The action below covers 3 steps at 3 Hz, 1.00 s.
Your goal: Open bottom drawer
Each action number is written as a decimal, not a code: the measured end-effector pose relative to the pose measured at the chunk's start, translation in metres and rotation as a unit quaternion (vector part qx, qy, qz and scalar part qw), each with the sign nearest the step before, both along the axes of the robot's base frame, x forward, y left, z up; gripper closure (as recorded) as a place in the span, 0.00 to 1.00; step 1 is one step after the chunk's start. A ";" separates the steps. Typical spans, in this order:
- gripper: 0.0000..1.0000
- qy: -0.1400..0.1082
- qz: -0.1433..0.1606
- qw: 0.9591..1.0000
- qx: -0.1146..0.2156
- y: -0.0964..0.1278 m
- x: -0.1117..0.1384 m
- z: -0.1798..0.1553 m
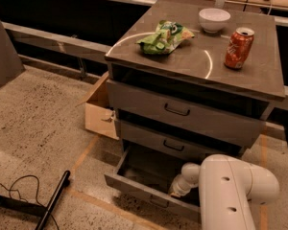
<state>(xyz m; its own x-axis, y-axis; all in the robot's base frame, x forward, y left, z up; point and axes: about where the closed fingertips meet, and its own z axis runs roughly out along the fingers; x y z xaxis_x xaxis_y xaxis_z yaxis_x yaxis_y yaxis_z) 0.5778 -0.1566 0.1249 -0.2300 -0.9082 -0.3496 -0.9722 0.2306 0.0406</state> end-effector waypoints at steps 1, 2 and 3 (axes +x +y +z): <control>1.00 0.044 0.015 0.999 0.013 0.005 -0.028 0.003; 1.00 0.088 0.016 0.996 0.020 0.009 -0.063 0.006; 1.00 0.133 0.007 0.991 0.027 0.014 -0.099 0.007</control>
Offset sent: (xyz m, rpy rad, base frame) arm -0.1095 0.0129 0.0132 0.0572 0.2939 0.0306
